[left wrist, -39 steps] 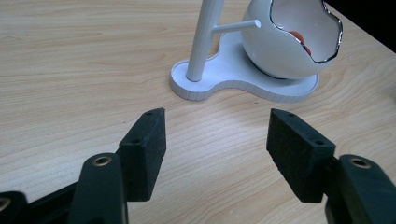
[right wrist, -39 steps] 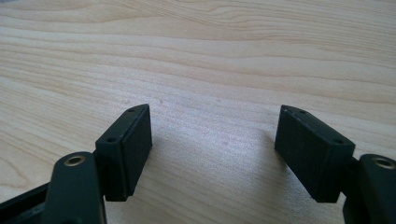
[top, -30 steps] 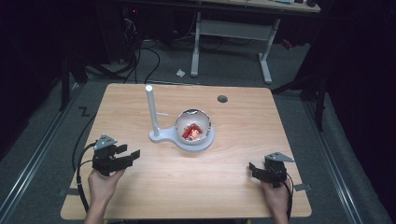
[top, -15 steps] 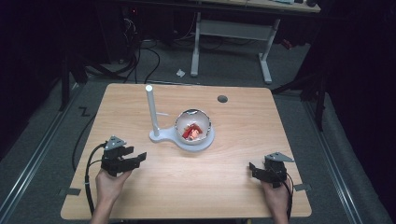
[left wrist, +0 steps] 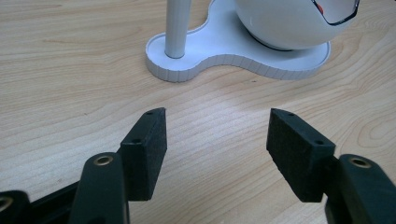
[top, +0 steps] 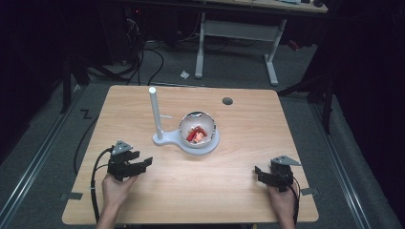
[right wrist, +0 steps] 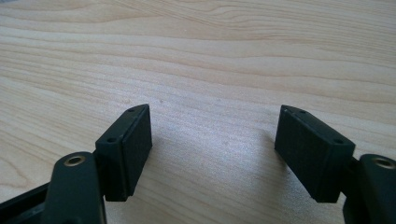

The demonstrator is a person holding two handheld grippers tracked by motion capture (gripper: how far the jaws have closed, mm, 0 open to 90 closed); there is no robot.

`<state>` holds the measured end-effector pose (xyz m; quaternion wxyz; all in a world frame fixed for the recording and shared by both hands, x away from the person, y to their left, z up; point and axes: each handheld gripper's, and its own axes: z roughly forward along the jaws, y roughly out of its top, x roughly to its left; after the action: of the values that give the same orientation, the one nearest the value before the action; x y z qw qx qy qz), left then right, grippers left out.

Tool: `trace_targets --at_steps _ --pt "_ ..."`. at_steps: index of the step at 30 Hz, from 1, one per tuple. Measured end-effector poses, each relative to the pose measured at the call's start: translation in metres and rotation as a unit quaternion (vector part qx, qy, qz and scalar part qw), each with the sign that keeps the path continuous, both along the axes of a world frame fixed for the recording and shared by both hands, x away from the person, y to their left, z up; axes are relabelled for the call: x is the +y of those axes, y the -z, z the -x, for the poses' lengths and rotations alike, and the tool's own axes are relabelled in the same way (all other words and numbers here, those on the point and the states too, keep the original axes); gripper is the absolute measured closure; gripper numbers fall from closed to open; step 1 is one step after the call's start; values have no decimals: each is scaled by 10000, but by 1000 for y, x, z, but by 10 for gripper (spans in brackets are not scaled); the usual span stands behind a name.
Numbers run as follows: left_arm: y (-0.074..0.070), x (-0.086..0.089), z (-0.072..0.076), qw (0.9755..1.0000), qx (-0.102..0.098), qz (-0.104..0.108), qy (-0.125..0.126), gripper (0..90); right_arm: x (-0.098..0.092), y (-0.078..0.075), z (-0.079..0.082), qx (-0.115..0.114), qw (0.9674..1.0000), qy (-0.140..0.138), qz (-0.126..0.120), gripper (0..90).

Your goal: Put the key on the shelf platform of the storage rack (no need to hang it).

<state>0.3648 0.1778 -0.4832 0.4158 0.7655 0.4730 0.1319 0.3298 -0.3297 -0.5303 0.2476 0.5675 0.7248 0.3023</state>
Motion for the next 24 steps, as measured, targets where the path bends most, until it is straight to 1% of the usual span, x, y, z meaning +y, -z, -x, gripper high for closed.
trace_targets --at_steps 1,7,16,19,22,24 --pt "2 -1 0 10000 17 -16 0 385 0 0 0 -4 10000 -6 4 276" --pt "7 0 -2 9999 81 59 -26 383 0 0 0 0 10000 -2 -2 276" --pt "15 -4 -3 9999 69 52 -86 381 0 0 0 -3 10000 -6 5 276" --pt "20 -5 -5 9999 91 88 -113 381 0 0 0 -1 10000 -1 -1 276" --pt "25 -7 -6 9998 82 21 -157 381 0 0 0 -1 10000 -1 0 276" --pt "27 -8 -6 9998 63 -102 -166 381 0 0 0 -1 10000 0 -1 276"
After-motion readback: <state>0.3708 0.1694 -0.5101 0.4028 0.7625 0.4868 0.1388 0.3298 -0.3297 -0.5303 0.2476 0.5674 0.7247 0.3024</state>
